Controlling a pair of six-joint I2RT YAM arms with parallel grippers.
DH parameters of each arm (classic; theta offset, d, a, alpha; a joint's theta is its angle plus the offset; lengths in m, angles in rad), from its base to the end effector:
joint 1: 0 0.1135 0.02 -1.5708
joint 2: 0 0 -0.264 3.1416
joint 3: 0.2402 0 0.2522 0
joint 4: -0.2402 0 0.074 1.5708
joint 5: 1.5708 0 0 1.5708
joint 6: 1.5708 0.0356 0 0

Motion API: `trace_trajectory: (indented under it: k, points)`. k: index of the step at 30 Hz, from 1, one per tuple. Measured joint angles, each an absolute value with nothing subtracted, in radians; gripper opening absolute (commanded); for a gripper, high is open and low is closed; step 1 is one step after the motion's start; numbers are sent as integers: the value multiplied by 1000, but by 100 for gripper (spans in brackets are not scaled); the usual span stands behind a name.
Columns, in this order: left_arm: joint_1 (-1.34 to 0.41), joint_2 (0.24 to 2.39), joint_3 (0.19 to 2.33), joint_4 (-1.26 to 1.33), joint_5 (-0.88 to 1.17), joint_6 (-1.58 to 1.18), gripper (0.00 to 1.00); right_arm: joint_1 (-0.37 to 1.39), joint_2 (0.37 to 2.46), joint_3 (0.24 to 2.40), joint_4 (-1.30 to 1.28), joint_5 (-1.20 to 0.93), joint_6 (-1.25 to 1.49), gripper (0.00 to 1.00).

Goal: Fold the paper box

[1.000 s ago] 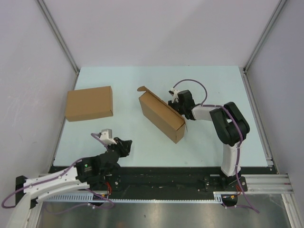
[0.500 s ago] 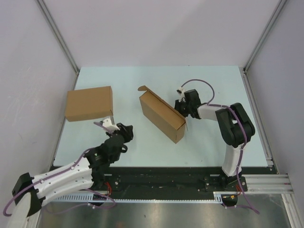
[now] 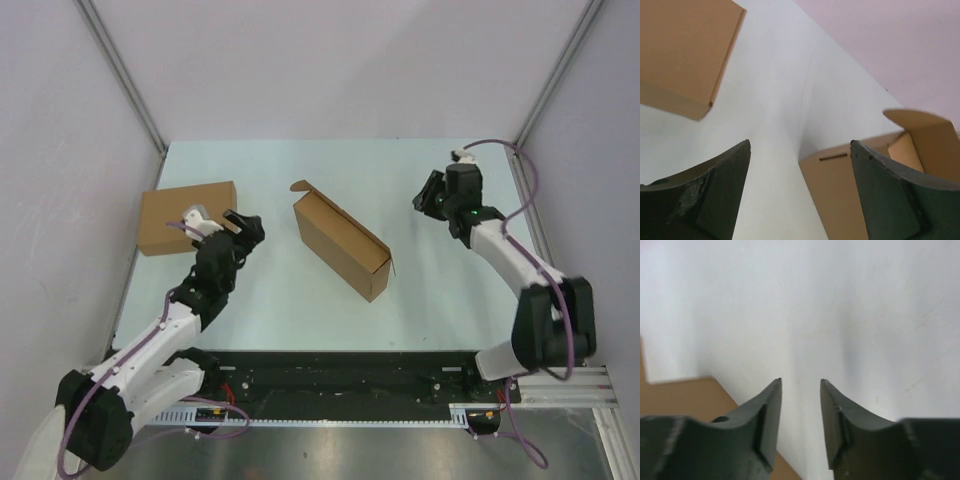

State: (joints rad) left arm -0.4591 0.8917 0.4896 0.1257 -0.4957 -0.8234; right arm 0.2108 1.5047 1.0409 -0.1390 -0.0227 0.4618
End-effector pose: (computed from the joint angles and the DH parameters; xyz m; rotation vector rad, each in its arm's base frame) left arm 0.1907 -0.0754 0.2495 -0.6660 1.7114 -0.4497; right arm 0.3311 0.0717 0.2589 0.2627 2.1867 0.4057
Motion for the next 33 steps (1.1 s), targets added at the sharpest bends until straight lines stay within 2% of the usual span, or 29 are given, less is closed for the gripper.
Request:
trace_trajectory:
  k: [4, 6, 8, 11, 15, 18, 23, 27, 33]
  points:
    - [-327, 1001, 528, 196, -398, -818, 79, 234, 1275, 1042, -187, 107, 511, 41]
    - [-294, 1090, 556, 224, -358, -812, 72, 264, 1206, 1045, -230, 149, 530, 30]
    - [-262, 1198, 580, 264, -296, -815, 69, 295, 1165, 1037, -273, 174, 548, 20]
    - [-222, 1354, 614, 304, -203, -824, 63, 334, 1095, 931, -317, 184, 583, 12]
    - [-184, 1501, 653, 337, -102, -831, 61, 346, 1013, 736, -397, 184, 639, 10]
    - [-158, 1582, 691, 361, -15, -839, 59, 364, 942, 615, -411, 161, 685, 13]
    - [-137, 1707, 722, 486, 138, -888, 56, 502, 819, 411, -265, 102, 814, 15]
    - [-137, 1789, 722, 607, 257, -945, 49, 605, 904, 329, -73, 63, 911, 15]
    - [-153, 1828, 714, 705, 342, -992, 48, 631, 1085, 324, 154, 36, 984, 13]
